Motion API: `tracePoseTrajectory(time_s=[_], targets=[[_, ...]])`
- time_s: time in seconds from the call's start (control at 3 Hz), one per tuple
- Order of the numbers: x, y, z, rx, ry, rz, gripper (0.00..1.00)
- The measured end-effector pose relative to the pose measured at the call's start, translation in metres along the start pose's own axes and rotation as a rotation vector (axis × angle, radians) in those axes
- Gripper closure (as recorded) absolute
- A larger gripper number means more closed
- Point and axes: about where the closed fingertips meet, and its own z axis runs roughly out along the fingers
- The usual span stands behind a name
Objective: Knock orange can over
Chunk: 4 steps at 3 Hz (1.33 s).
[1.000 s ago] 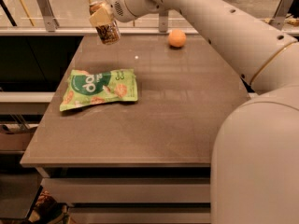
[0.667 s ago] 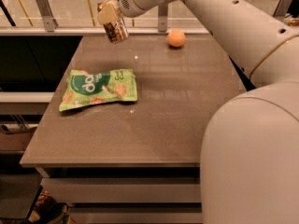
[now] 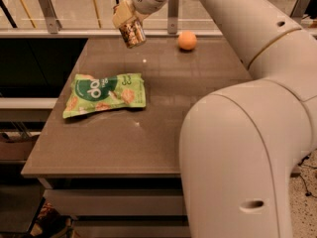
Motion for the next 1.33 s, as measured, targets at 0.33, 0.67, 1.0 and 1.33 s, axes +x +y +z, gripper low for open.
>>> tracePoseTrajectory(time_s=[0.33,0.67,1.0,1.33], targets=[[0.011,-0.003,0.000,0.006,0.094,0.035,1.00],[0.022,-0.004,0.005,0.008,0.166,0.059,1.00],[0.030,-0.006,0.011,0.006,0.210,0.072,1.00],[0.039,-0.006,0.017,0.006,0.260,0.087,1.00]])
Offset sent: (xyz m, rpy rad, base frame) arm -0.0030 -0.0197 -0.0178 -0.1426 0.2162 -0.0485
